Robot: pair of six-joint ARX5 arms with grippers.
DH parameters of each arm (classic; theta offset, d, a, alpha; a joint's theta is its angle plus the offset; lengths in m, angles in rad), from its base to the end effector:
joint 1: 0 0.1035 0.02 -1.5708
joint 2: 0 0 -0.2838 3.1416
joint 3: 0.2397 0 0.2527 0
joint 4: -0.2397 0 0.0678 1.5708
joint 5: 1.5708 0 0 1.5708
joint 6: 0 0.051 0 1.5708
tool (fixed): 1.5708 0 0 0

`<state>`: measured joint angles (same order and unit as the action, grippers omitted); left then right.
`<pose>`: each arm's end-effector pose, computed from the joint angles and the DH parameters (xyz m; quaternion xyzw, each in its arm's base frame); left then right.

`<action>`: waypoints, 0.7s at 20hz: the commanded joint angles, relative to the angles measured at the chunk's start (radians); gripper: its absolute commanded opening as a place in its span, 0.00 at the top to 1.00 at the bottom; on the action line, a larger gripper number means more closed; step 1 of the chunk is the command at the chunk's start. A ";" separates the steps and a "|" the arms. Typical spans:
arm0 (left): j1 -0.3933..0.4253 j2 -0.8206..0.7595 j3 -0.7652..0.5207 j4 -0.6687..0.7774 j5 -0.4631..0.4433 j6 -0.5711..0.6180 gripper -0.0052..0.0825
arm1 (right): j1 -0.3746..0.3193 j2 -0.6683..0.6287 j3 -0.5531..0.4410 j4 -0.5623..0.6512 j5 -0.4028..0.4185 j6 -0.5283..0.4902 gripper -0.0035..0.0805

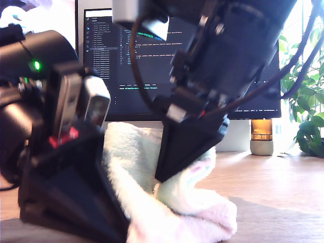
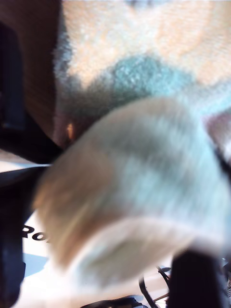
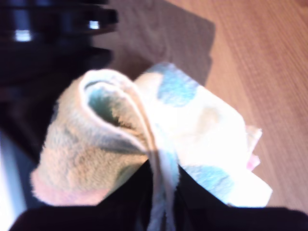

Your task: Fold the tea towel to a neat square and place it to the right

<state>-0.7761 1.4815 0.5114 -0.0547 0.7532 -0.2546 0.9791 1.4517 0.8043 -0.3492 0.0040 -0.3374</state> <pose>0.1450 -0.1912 0.1278 -0.0743 0.5629 -0.5363 0.6246 0.1579 0.2346 0.1853 -0.3527 0.3463 0.4764 0.7272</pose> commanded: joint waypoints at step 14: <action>0.010 -0.145 -0.017 -0.078 0.005 0.001 0.96 | -0.019 0.074 0.023 0.106 -0.032 -0.032 0.97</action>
<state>-0.7712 1.3510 0.5114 -0.1238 0.7559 -0.2546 0.9619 1.5135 0.8162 -0.2527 -0.0208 -0.3710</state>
